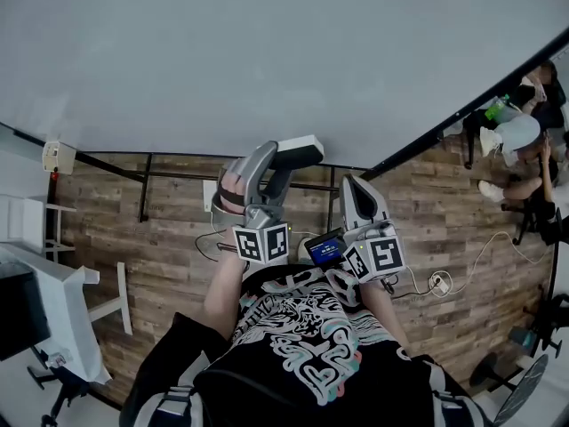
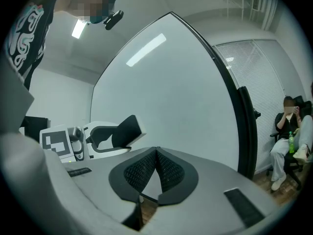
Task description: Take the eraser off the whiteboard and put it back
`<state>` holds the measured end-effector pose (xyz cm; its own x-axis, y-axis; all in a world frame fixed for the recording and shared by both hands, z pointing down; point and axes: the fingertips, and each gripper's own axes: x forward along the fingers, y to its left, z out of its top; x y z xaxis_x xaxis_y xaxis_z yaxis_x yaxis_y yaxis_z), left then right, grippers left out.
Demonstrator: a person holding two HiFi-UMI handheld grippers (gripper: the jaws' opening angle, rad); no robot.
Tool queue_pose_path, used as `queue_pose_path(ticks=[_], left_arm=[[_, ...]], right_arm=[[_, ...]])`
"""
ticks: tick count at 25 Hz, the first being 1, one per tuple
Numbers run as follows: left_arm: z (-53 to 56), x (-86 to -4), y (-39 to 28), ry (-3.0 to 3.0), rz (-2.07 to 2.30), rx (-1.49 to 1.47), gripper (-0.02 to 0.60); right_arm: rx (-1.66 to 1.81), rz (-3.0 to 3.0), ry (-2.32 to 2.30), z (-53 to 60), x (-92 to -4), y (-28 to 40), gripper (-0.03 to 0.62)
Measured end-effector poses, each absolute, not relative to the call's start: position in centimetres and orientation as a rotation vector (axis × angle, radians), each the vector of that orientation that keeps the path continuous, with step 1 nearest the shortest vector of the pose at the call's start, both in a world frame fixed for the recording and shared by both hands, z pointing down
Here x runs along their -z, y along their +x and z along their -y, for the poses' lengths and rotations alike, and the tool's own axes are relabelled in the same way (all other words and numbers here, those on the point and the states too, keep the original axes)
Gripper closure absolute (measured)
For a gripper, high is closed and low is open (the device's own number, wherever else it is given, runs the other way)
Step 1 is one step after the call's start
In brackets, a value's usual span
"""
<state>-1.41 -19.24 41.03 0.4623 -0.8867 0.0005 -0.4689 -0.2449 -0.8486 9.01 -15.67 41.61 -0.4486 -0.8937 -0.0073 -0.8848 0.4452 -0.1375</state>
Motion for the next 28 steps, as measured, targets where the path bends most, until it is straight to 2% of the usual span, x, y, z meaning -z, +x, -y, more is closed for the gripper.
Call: queue_pose_path(ticks=[28], left_arm=[[22.7, -41.7, -0.1, -1.837, -1.185, 0.694, 0.325]], right_arm=[[0.164, -2.667, -1.538, 19.8, -43.0, 10.7, 0.58]])
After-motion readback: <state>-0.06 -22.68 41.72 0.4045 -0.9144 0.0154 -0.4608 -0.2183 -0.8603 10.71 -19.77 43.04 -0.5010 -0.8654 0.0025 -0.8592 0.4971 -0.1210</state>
